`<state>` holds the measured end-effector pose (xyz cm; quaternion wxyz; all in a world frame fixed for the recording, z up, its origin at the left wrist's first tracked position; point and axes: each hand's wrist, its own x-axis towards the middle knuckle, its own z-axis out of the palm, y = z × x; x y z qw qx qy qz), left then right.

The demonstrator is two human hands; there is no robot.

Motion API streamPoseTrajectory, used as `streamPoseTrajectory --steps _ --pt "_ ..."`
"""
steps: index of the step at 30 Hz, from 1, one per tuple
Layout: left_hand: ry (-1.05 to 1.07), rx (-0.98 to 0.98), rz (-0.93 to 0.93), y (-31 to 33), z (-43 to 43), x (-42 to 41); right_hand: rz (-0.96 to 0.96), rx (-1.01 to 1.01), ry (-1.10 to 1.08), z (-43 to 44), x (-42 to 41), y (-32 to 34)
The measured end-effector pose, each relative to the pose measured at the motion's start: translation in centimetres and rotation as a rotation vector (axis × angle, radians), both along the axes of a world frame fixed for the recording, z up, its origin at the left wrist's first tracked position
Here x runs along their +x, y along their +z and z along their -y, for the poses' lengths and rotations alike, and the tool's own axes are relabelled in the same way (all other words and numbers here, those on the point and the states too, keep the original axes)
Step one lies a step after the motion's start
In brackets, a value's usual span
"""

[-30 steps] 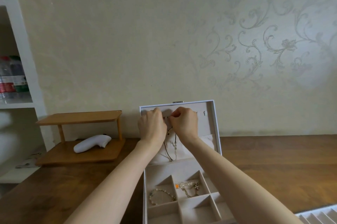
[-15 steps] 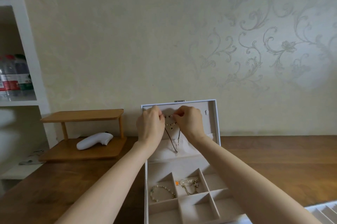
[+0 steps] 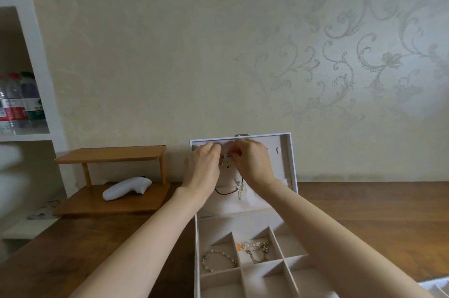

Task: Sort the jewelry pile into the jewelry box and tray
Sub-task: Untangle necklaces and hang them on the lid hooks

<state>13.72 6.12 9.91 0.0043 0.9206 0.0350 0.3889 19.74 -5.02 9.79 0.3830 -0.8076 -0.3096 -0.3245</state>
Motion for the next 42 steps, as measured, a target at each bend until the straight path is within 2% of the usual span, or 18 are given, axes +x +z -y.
streamPoseTrajectory --steps 4,8,14,16,21,25,27,31,36,42 --pt "0.097 -0.018 -0.089 0.6 0.6 -0.2 0.024 -0.229 -0.064 -0.2 -0.4 0.3" --pt "0.11 -0.105 -0.121 0.8 0.9 -0.2 -0.012 -0.306 -0.045 0.3 -0.6 0.8" --pt "0.077 -0.205 -0.109 0.2 1.1 -0.5 -0.109 -0.129 0.046 0.5 -1.3 -0.7" --pt "0.039 -0.283 -0.111 0.1 1.0 -0.7 -0.257 0.012 0.077 0.4 -1.1 -1.1" --pt "-0.082 -0.662 -0.058 -0.9 0.6 -1.8 -0.713 0.425 0.286 2.0 -2.5 -2.2" --pt "-0.114 -0.783 -0.05 -2.2 1.2 -2.5 -0.981 0.44 0.472 2.9 -3.0 -2.7" --pt "-0.128 -0.794 -0.038 -2.3 1.3 -2.6 -1.006 0.413 0.488 2.9 -3.1 -2.6" --pt "-0.072 -0.677 -0.031 -2.7 1.9 -3.2 -1.005 0.428 0.494 2.9 -3.6 -2.9" --pt "-0.043 -0.681 -0.083 -3.4 2.1 -4.0 -1.015 0.466 0.499 3.0 -4.2 -4.1" --pt "-0.007 -0.657 -0.109 -3.8 2.3 -4.8 -0.97 0.556 0.378 2.7 -4.5 -5.0"
